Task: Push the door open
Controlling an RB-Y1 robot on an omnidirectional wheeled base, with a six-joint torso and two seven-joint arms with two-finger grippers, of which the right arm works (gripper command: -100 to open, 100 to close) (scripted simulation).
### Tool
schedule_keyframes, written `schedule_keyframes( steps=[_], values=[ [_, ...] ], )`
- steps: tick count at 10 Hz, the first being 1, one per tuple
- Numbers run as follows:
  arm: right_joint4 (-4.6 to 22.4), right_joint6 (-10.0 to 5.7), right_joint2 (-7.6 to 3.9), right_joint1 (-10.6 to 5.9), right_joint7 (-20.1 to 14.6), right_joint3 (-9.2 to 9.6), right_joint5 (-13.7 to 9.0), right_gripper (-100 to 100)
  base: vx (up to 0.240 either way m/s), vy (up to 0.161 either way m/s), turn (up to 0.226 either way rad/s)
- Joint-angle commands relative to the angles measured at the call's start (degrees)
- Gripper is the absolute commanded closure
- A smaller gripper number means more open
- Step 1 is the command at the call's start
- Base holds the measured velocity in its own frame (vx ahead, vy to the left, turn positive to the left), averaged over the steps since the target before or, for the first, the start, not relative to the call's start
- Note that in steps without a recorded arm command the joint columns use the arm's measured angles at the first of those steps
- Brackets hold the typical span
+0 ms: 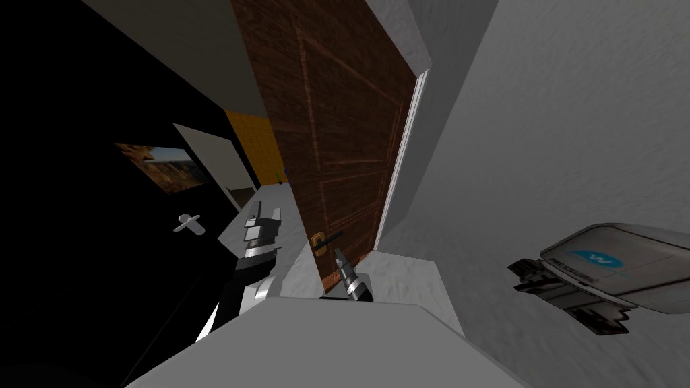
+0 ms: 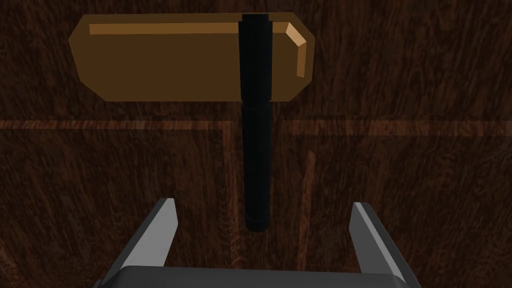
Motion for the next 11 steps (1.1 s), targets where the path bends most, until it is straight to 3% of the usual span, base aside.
schedule_keyframes(
  steps=[1, 5, 6, 7, 11],
  values=[
    [0.5, 0.22, 0.46, -0.52, 0.2, -0.16, -0.2, -100, 0.157, 0.113, 0.016],
    [2.0, 0.74, 1.71, -2.02, 0.5, -0.72, -0.7, -100, 0.142, 0.111, 0.026],
    [1.6, 0.72, 1.40, -1.82, 0.4, -0.63, -0.6, -100, 0.062, 0.054, 0.000],
    [1.6, 0.72, 1.40, -1.82, 0.4, -0.63, -0.6, 100, -0.008, -0.007, -0.004],
    [1.6, 0.72, 1.40, -1.82, 0.4, -0.63, -0.6, 100, -0.017, -0.015, 0.001]
  ],
)
